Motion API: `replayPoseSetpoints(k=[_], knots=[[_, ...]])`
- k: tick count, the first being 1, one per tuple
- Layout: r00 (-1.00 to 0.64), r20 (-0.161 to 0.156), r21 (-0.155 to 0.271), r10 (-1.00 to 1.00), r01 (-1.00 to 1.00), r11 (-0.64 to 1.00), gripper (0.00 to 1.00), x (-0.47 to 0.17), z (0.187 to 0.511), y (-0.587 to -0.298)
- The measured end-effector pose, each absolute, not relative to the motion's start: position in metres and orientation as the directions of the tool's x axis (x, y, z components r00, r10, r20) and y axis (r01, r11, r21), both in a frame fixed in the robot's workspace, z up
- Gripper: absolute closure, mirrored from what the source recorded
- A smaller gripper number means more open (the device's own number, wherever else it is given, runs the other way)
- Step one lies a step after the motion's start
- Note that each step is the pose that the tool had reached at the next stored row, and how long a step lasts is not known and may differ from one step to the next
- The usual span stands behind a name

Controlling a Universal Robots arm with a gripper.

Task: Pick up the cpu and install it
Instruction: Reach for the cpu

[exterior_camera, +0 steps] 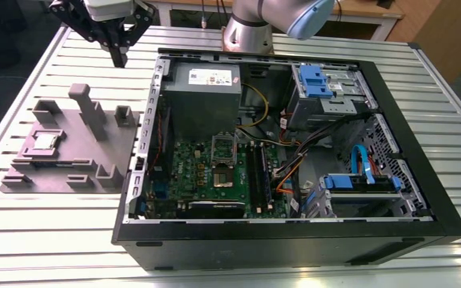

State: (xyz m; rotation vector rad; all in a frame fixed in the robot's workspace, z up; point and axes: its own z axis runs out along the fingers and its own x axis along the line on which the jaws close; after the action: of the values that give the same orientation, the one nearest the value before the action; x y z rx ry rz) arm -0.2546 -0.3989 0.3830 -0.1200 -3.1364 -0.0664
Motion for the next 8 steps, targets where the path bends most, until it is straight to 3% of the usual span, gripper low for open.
replayPoseSetpoints(k=[8], knots=[[-0.997,0.004,0.042,0.076,0.076,0.996,0.9,-0.256,0.3829,-0.3989]])
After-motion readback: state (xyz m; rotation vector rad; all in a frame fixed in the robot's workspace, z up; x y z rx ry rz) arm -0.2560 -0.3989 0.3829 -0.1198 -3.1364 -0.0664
